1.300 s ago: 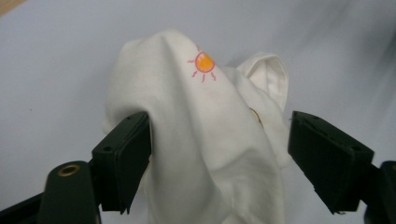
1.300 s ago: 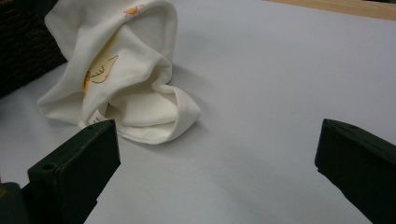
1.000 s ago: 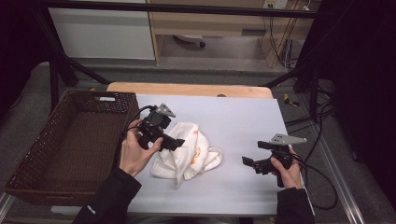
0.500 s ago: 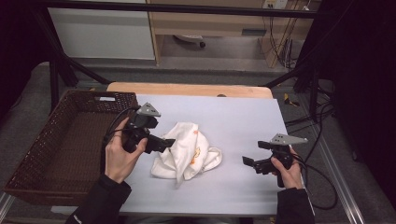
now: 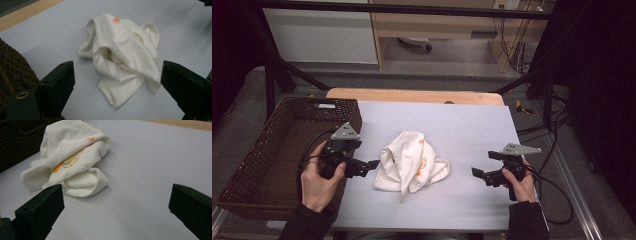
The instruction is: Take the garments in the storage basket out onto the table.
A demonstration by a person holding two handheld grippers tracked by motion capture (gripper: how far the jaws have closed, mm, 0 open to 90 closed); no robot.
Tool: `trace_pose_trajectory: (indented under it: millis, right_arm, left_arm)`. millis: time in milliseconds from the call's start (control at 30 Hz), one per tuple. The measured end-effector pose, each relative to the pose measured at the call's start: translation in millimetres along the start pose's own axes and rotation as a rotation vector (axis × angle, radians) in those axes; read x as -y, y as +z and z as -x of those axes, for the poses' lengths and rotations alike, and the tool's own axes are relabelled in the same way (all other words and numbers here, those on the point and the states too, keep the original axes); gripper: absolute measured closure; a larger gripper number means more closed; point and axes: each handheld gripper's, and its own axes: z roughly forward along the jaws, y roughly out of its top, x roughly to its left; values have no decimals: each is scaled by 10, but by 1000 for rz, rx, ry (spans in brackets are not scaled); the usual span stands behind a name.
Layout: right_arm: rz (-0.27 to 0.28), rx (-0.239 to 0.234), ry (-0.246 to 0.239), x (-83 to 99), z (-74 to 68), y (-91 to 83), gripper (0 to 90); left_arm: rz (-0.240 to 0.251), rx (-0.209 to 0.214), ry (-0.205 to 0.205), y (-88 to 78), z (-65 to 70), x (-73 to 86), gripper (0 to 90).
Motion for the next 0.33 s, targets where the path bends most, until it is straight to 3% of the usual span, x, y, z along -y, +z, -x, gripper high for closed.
trace_pose_trajectory:
  millis: [333]
  right_arm:
    - [-12, 2, 0, 6, -7, 23, 7]
  left_arm:
    - [6, -20, -48, -1, -267, 413, 120]
